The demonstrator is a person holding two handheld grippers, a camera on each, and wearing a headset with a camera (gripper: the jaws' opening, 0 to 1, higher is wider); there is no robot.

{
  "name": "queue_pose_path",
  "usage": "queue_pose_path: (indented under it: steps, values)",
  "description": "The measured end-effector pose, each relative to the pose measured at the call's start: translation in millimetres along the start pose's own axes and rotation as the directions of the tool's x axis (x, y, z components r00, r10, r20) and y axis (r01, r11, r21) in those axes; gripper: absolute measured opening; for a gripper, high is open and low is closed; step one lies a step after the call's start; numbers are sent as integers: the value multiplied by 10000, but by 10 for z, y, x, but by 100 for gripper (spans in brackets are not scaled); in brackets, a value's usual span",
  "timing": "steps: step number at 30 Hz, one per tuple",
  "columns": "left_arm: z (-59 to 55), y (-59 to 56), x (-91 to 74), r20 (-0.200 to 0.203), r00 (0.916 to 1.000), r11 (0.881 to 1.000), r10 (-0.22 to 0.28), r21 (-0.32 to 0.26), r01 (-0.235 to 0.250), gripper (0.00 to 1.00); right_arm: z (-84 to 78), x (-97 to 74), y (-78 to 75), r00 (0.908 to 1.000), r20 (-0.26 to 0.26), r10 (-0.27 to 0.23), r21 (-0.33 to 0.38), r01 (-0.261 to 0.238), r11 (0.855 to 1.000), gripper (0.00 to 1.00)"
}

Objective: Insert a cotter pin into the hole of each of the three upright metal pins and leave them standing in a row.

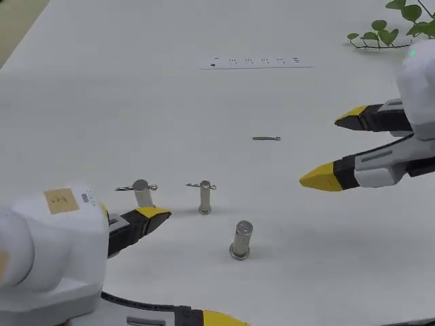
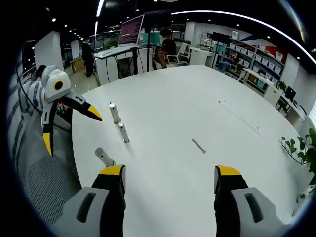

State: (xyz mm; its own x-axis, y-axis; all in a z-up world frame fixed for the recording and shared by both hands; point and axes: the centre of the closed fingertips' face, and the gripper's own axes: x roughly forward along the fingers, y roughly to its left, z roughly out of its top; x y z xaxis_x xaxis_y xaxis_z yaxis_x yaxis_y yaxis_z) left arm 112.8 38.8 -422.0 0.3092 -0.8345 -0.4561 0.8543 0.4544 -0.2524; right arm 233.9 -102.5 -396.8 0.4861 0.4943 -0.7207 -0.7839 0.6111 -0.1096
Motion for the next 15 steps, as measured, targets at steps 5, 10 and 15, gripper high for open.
queue_pose_path:
  steps: [5, 10, 15]
  values:
    - [12, 20, -27, 23, 9999, 9998, 121, -153, -121, 99, -34, 112, -54, 9966, -776, 262, -671, -314, 9972, 60]
    - [45, 43, -42, 154, 9995, 9992, 279, -303, -274, 99, 40, 264, -68, 9958, -731, 554, -722, -606, 9955, 52]
    - [44, 63, -51, 179, 9990, 9984, 406, -411, -398, 99, 52, 432, -94, 9892, -1286, 708, -1082, -849, 9905, 44]
